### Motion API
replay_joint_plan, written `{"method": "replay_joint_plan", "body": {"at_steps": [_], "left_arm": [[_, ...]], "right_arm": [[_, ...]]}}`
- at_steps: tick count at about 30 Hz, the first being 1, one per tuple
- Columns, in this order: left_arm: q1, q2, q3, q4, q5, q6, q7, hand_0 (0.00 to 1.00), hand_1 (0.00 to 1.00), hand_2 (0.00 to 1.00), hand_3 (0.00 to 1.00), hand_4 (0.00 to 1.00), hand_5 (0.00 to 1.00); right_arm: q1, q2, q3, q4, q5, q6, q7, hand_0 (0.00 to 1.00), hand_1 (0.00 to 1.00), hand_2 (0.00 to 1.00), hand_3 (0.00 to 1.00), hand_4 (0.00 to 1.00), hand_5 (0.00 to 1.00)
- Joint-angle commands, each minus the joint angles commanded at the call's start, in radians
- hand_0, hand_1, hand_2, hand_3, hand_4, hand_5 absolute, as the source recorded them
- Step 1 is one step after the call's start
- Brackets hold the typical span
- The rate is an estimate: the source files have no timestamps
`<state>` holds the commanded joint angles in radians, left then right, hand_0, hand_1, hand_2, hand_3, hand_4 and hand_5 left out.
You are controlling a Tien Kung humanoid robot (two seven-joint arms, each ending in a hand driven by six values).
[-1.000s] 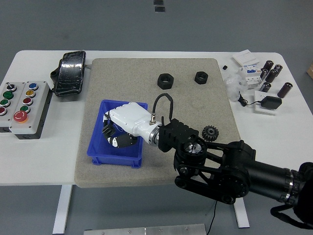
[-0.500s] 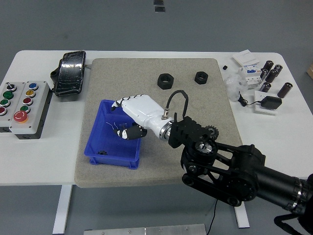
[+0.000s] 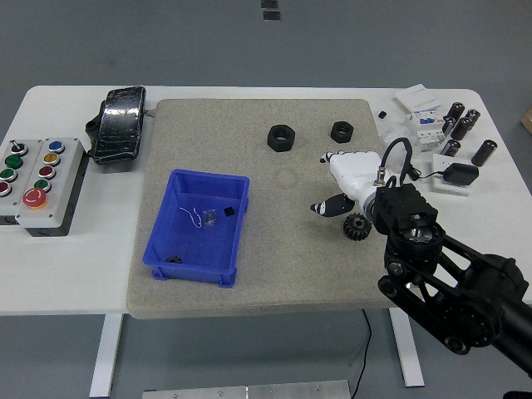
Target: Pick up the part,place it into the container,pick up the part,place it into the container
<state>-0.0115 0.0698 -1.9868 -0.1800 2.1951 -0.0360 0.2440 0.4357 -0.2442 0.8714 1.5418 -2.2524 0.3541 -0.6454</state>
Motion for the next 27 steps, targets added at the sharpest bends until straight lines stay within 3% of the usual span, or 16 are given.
{"method": "replay_joint_plan", "body": {"at_steps": [5, 6, 11, 12, 17, 18, 23, 24, 27], "left_arm": [[0.003, 0.0, -0.006, 0.0, 0.005, 0.0, 0.001, 0.615, 0.557, 0.544, 0.635, 0.698, 0.295], [0.004, 0.0, -0.008, 0.0, 0.008, 0.001, 0.001, 0.615, 0.557, 0.545, 0.635, 0.698, 0.293], [0.005, 0.001, -0.011, 0.0, 0.009, 0.002, 0.0, 0.615, 0.557, 0.545, 0.635, 0.698, 0.293], [0.005, 0.002, -0.01, 0.0, 0.009, 0.002, 0.0, 0.615, 0.557, 0.544, 0.634, 0.697, 0.294], [0.004, 0.001, -0.009, 0.0, 0.008, 0.002, -0.002, 0.615, 0.557, 0.544, 0.634, 0.697, 0.294], [0.004, 0.001, -0.009, 0.0, 0.008, 0.002, -0.002, 0.616, 0.557, 0.544, 0.634, 0.698, 0.294], [0.004, 0.001, -0.009, 0.0, 0.01, 0.001, -0.002, 0.616, 0.557, 0.544, 0.634, 0.698, 0.294], [0.004, 0.001, -0.011, 0.0, 0.012, 0.0, -0.002, 0.615, 0.558, 0.545, 0.623, 0.697, 0.294], [0.004, 0.001, -0.013, 0.0, 0.014, 0.0, -0.003, 0.615, 0.558, 0.545, 0.623, 0.697, 0.294]], "right_arm": [[-0.057, -0.011, 0.032, 0.015, 0.028, 0.069, 0.0, 0.568, 0.801, 0.933, 0.996, 0.981, 0.533], [-0.066, -0.013, 0.036, 0.016, 0.031, 0.072, 0.0, 0.509, 0.771, 0.92, 0.977, 0.984, 0.537], [-0.109, -0.025, 0.055, 0.009, 0.035, 0.077, 0.0, 0.509, 0.771, 0.92, 0.977, 0.984, 0.537], [-0.113, -0.027, 0.057, 0.008, 0.034, 0.076, 0.0, 0.466, 0.712, 0.838, 0.89, 0.947, 0.51], [-0.127, -0.041, 0.065, 0.001, 0.034, 0.059, 0.0, 0.466, 0.712, 0.838, 0.89, 0.947, 0.51], [-0.129, -0.044, 0.066, -0.001, 0.038, 0.055, 0.0, 0.445, 0.676, 0.77, 0.755, 0.72, 0.413], [-0.133, -0.047, 0.066, -0.017, 0.052, 0.037, 0.0, 0.445, 0.676, 0.77, 0.755, 0.72, 0.413], [-0.134, -0.047, 0.066, -0.021, 0.057, 0.033, 0.0, 0.38, 0.597, 0.682, 0.689, 0.562, 0.453], [-0.135, -0.047, 0.063, -0.03, 0.064, 0.026, 0.0, 0.38, 0.597, 0.682, 0.689, 0.562, 0.453]]}}
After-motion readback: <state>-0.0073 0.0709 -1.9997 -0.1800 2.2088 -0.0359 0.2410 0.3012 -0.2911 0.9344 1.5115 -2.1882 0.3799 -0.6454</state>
